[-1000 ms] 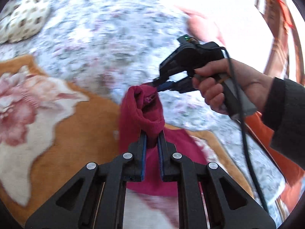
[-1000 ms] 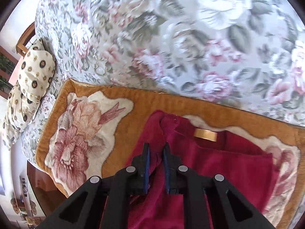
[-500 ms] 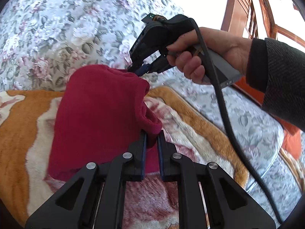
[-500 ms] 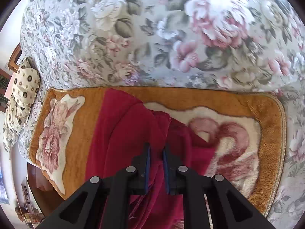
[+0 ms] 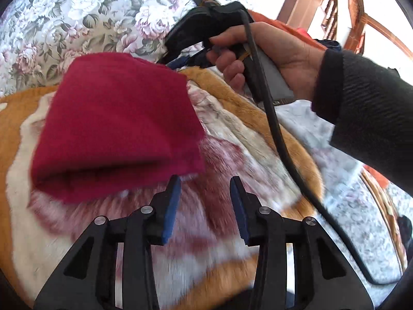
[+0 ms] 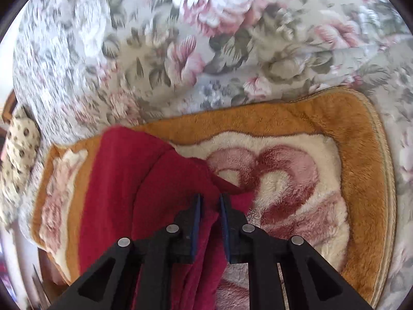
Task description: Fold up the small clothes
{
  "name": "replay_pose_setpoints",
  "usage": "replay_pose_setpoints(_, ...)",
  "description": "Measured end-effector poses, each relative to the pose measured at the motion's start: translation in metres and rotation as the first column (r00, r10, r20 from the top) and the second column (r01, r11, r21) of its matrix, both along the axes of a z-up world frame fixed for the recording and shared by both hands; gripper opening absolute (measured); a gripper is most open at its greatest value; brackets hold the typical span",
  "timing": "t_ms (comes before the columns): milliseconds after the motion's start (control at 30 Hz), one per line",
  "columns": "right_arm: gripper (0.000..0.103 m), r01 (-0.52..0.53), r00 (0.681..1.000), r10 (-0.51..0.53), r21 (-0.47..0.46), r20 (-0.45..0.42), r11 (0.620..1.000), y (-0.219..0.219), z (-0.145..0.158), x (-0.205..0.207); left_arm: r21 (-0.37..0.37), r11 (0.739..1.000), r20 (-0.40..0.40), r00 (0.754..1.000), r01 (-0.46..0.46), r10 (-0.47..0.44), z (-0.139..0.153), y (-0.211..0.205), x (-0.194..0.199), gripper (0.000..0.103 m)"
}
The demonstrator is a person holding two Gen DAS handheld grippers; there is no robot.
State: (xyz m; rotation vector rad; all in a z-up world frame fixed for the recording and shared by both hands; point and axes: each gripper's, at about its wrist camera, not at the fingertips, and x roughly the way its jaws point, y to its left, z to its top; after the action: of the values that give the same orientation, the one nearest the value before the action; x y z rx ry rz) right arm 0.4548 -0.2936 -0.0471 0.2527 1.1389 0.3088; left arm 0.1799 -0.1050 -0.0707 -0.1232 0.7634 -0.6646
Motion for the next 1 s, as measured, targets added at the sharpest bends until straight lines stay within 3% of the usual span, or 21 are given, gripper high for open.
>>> replay_pose_setpoints(100,0.012,-0.01,0.99,0.005,0.035,0.139,0.999,-0.008,0.039,-0.031,-0.01,0.999,0.069,0.996,-0.047,0.048,0.018,0.03,-0.018,0.039)
replay_pose_setpoints(167,0.012,-0.122,0.967,0.111,0.032,0.229,0.992,0.003,0.06,-0.06,-0.007,0.992,0.131,0.983,-0.128,0.128,0.034,0.055,-0.016,0.038)
replay_pose_setpoints(233,0.012,-0.282,0.917,0.272,-0.008,0.292,0.959,0.023,0.069,-0.098,0.001,0.981,0.141,0.972,-0.192,0.19,0.041,0.074,-0.001,0.038)
replay_pose_setpoints(333,0.012,-0.442,0.832,0.467,-0.151,0.3,0.884,0.059,0.057,-0.147,0.067,0.973,0.068,0.974,-0.222,0.217,0.021,0.079,0.035,0.032)
replay_pose_setpoints(400,0.012,-0.477,0.8,0.531,-0.24,0.279,0.845,0.077,0.041,-0.163,0.097,0.969,-0.008,0.974,-0.227,0.228,0.0,0.076,0.048,0.032)
replay_pose_setpoints(433,0.012,-0.471,0.8,0.541,-0.287,0.258,0.834,0.085,0.03,-0.164,0.106,0.97,-0.069,0.971,-0.22,0.228,-0.014,0.072,0.054,0.032)
replay_pose_setpoints(467,0.012,-0.452,0.809,0.536,-0.327,0.241,0.83,0.086,0.021,-0.164,0.099,0.97,-0.069,0.971,-0.223,0.23,-0.018,0.071,0.048,0.032)
replay_pose_setpoints(533,0.012,-0.388,0.865,0.478,-0.398,0.156,0.832,0.082,-0.013,-0.152,0.12,0.97,-0.051,0.974,-0.212,0.22,-0.017,0.062,0.045,0.032)
replay_pose_setpoints(600,0.011,-0.352,0.878,0.427,-0.312,0.218,0.883,0.07,-0.022,-0.155,0.111,0.972,-0.071,0.974,-0.205,0.213,-0.015,0.064,0.048,0.032)
replay_pose_setpoints(633,0.012,-0.345,0.881,0.418,-0.304,0.222,0.888,0.069,-0.022,-0.156,0.104,0.974,-0.083,0.974,-0.203,0.212,-0.014,0.069,0.048,0.032)
replay_pose_setpoints(700,0.013,-0.342,0.882,0.414,-0.3,0.226,0.891,0.068,-0.019,-0.159,0.093,0.976,-0.093,0.974,-0.198,0.207,-0.004,0.078,0.051,0.032)
replay_pose_setpoints(800,0.013,-0.371,0.874,0.433,-0.274,0.22,0.887,0.066,-0.002,-0.168,0.052,0.969,-0.011,0.97,-0.241,0.242,0.03,0.094,0.058,0.032)
replay_pose_setpoints(933,0.013,-0.319,0.84,0.391,-0.239,0.376,0.917,0.062,0.044,-0.17,0.085,0.965,0.1,0.965,-0.25,0.241,0.067,0.093,0.116,0.032)
replay_pose_setpoints(1000,0.014,-0.312,0.837,0.373,-0.209,0.401,0.927,0.067,0.056,-0.158,0.093,0.971,0.093,0.973,-0.221,0.212,0.072,0.085,0.149,0.032)
